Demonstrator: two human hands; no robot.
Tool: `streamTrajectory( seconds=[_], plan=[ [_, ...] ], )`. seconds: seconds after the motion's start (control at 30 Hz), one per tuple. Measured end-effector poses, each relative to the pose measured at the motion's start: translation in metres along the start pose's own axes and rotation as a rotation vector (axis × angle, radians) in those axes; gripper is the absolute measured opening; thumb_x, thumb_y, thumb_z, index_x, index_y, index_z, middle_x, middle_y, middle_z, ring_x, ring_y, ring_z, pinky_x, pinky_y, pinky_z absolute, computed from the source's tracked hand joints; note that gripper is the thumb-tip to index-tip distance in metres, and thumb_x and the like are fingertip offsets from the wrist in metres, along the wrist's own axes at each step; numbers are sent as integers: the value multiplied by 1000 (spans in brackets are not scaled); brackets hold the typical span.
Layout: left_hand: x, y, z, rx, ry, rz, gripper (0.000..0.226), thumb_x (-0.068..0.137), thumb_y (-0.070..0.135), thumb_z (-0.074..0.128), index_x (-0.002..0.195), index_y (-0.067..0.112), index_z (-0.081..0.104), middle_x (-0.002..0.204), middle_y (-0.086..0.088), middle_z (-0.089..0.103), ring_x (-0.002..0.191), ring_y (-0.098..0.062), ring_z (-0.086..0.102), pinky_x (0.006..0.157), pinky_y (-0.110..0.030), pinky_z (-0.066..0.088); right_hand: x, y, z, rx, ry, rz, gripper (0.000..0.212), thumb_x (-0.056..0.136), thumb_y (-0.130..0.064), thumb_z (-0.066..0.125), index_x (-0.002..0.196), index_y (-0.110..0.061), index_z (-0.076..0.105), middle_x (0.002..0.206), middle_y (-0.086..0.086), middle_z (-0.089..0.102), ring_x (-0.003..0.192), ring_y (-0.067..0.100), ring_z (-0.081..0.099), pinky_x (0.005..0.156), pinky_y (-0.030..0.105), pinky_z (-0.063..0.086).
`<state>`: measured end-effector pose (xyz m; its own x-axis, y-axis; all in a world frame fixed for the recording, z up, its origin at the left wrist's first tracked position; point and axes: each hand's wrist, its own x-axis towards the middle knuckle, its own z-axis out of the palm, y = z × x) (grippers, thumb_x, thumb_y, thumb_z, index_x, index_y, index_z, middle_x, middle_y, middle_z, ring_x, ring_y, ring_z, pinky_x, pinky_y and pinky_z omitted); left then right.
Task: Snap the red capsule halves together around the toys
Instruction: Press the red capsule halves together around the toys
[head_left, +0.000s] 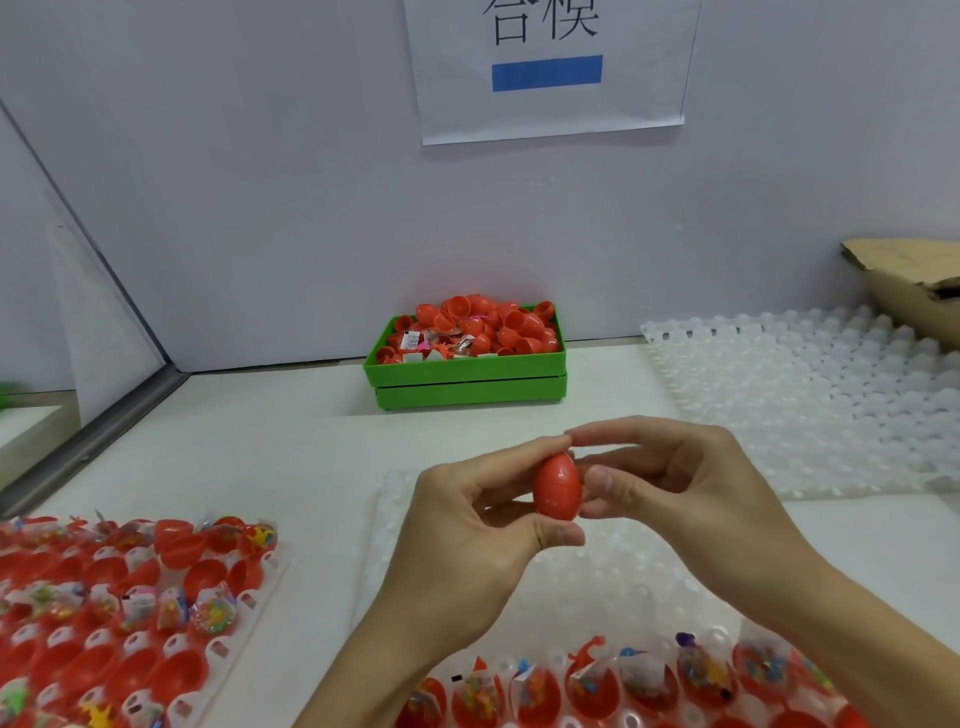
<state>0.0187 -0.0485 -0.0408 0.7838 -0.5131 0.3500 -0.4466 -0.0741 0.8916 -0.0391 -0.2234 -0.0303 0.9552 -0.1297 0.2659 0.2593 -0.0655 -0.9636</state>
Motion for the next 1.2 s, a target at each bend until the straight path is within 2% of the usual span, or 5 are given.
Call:
streamTrajectory(
  seconds=[0.4,0.7,0.8,1.03,1.2],
  plan=[
    [-3,1,5,176,55,180,57,71,9,73,112,47,62,97,27,72,85,2,72,75,-16,58,-5,-5,16,-170,56,-53,46,74,2,78,75,-44,77,78,-11,76,80,2,74,70,11,54],
    [-4,-10,7,269,88,302,52,72,-12,68,119,10,68,85,36,63,79,14,67,69,-5,52,-6,-6,21,-280,117,-118,47,75,5,77,75,-42,76,71,-18,74,71,-4,72,61,5,49],
    [-4,-5,7,251,99,274,56,72,-5,69,124,16,63,86,36,64,78,12,68,69,-6,53,-5,-4,20,-251,118,-114,50,76,6,76,72,-43,76,73,-16,75,74,-1,73,65,7,52],
    [-1,3,2,57,129,109,60,62,35,85,119,31,67,107,23,72,95,0,71,80,-18,57,-3,-1,13,-44,4,-25,26,85,-4,69,100,-22,78,94,-6,78,93,8,74,77,12,54],
    [2,5,1,-1,79,42,53,64,35,81,115,34,68,107,15,71,107,-6,66,83,-27,59,1,7,10,314,-31,116,34,78,-11,62,109,-3,72,104,19,75,100,35,72,86,33,59]
  ],
)
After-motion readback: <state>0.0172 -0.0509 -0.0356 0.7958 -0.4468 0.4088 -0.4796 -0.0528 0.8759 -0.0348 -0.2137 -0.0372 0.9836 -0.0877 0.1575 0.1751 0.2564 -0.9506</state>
